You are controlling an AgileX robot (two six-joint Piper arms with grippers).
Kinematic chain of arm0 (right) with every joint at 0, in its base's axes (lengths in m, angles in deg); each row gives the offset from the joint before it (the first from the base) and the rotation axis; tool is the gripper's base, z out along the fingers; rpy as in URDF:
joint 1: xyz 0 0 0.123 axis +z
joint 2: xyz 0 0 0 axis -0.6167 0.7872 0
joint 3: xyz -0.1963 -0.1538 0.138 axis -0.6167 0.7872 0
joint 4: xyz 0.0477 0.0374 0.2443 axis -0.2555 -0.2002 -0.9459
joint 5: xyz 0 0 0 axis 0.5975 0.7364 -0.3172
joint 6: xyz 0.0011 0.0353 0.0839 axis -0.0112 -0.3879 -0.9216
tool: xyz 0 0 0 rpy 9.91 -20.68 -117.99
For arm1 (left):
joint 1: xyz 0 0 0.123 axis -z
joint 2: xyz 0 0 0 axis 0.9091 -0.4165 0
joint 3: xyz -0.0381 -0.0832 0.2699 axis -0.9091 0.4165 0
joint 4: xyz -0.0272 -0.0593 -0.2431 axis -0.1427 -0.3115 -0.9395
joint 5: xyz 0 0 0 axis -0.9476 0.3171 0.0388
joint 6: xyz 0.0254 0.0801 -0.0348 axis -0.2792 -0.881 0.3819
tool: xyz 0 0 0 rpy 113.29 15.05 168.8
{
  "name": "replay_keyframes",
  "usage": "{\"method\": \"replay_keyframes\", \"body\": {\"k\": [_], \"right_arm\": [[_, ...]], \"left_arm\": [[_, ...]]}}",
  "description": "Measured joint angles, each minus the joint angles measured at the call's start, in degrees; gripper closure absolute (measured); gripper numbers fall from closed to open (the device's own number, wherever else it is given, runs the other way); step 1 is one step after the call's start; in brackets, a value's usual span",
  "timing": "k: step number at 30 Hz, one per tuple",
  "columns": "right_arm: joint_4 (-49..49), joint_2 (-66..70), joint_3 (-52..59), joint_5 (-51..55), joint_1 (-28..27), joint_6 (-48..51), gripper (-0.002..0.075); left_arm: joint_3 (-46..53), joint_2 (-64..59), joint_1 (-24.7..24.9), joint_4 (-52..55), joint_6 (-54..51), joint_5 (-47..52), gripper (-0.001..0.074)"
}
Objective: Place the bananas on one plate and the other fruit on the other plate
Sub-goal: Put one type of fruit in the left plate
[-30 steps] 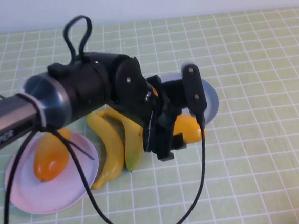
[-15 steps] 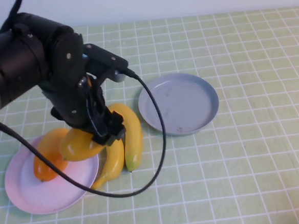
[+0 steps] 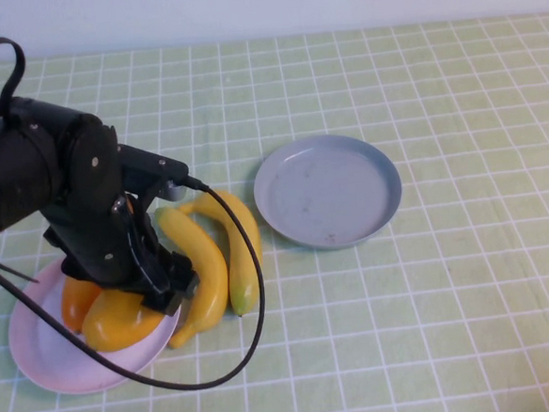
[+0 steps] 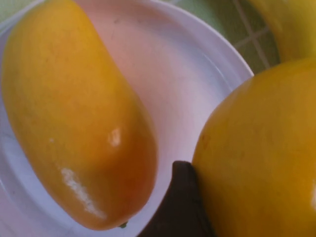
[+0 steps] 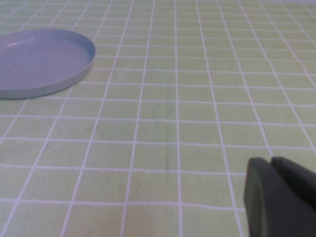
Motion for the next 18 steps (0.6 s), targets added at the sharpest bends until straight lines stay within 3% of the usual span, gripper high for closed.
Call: {"method": "replay_keyframes", "body": {"k": [18], "right_arm": [[-0.04,0.0,0.0,0.0,0.0,0.0,0.0741]], "left_arm": [[0.43,0.0,0.0,3.78,1.49,1.34,0.0219]]}}
